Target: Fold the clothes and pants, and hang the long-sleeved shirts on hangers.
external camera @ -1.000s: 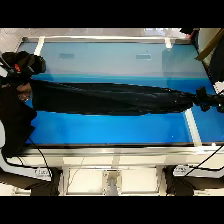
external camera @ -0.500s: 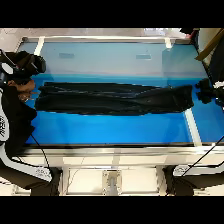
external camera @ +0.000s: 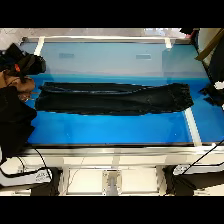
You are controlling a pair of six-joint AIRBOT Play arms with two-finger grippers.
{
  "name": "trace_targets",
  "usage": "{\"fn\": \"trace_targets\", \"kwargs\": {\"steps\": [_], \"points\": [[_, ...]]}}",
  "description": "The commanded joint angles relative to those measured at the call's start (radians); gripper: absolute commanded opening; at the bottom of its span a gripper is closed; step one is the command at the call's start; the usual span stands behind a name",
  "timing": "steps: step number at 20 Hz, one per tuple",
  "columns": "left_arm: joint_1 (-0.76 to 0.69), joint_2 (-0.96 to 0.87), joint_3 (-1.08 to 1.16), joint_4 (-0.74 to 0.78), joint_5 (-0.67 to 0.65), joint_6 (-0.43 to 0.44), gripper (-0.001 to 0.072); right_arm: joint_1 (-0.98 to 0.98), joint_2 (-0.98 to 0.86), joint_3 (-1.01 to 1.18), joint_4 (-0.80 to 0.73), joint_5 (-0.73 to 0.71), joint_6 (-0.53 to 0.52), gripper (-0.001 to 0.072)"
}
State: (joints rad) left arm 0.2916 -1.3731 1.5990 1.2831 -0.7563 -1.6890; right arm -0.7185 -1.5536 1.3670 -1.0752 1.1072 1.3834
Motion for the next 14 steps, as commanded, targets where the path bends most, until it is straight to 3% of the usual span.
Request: {"fn": "trace_targets", "kwargs": {"steps": [1,5,9,14], "points": [[-0.018,0.101,0.001,-0.009,0.001,0.032,0.0557,-0.068,-0.085,0.019,0.116,0.09,-0.13,0.0594],[-0.098,0.13,0.001,-0.01,0.001,0.154,0.0558,-0.119,-0.246,0.078,0.267,0.204,-0.243,0.0672],[-0.192,0.125,0.001,-0.008,0.002,0.161,0.0557,-0.111,-0.341,0.126,0.298,0.222,-0.312,0.0672],[-0.203,0.125,0.0,-0.01,0.001,0.16,0.0553,-0.076,-0.371,0.168,0.33,0.267,-0.368,0.0666]]}}
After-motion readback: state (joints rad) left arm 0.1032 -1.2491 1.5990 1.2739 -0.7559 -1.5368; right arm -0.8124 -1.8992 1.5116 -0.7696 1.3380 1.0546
